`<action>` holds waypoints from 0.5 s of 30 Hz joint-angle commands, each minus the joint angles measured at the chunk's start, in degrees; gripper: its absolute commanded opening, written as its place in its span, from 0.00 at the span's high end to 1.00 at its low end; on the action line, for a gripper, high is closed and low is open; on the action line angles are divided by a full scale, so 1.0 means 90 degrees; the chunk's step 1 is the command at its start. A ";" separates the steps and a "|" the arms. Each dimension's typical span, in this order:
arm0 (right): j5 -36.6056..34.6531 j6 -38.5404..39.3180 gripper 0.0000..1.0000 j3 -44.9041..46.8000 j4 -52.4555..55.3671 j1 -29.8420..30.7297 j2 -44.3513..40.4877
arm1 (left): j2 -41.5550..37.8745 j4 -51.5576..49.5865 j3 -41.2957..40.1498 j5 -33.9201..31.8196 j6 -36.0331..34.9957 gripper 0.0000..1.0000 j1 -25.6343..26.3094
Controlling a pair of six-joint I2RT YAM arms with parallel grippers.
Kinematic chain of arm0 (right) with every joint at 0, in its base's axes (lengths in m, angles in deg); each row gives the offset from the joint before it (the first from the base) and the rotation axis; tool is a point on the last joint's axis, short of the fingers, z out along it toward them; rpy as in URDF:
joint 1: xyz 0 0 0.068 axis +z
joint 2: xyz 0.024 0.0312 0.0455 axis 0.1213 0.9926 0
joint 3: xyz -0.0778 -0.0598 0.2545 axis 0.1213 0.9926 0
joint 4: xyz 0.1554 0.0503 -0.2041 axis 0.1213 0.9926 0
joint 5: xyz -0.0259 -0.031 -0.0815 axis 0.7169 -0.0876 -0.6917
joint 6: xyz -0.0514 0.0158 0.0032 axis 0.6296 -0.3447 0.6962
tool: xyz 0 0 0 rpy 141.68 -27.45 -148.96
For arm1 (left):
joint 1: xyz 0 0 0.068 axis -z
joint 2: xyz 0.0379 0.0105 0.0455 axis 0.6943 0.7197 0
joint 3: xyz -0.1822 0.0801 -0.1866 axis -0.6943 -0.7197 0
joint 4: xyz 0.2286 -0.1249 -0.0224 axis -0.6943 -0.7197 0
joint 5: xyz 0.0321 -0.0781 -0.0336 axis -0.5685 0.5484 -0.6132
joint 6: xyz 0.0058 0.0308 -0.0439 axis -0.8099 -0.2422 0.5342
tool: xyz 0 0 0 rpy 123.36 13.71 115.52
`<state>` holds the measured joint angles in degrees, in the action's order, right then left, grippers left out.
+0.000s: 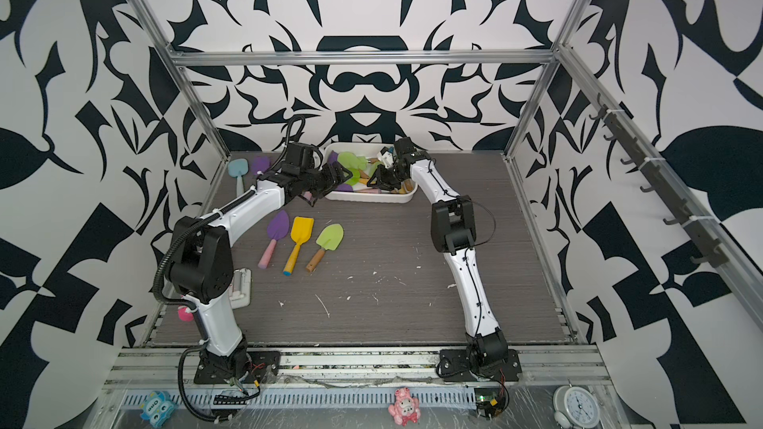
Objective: Take the shovel out of the storage box
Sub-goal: Pick up the shovel from the storage box.
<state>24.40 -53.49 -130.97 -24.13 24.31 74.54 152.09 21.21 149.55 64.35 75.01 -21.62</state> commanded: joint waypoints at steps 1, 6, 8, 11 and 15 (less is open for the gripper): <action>-0.0187 0.0038 0.81 0.0243 -0.0015 0.0016 -0.0614 | -0.0094 0.0067 0.0138 0.0041 0.0051 0.23 0.0007; -0.0447 0.0024 0.89 0.0671 -0.0070 -0.0012 -0.1134 | -0.0115 0.0106 0.0201 0.0072 0.0251 0.24 0.0007; -0.0506 0.0000 0.91 0.0907 -0.0188 -0.0023 -0.1367 | -0.0128 0.0162 0.0227 0.0085 0.0325 0.24 0.0007; -0.0686 0.0009 0.94 0.1134 -0.0191 -0.0042 -0.1651 | -0.0135 0.0232 0.0308 0.0106 0.0483 0.24 0.0007; -0.0964 0.0010 0.98 0.1458 -0.0117 -0.0071 -0.2065 | -0.0109 0.0390 0.0412 0.0104 0.0870 0.23 0.0007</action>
<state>17.77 -53.67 -118.99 -24.28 23.94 61.32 152.09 22.30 151.08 64.83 79.54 -21.62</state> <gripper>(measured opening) 0.277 0.764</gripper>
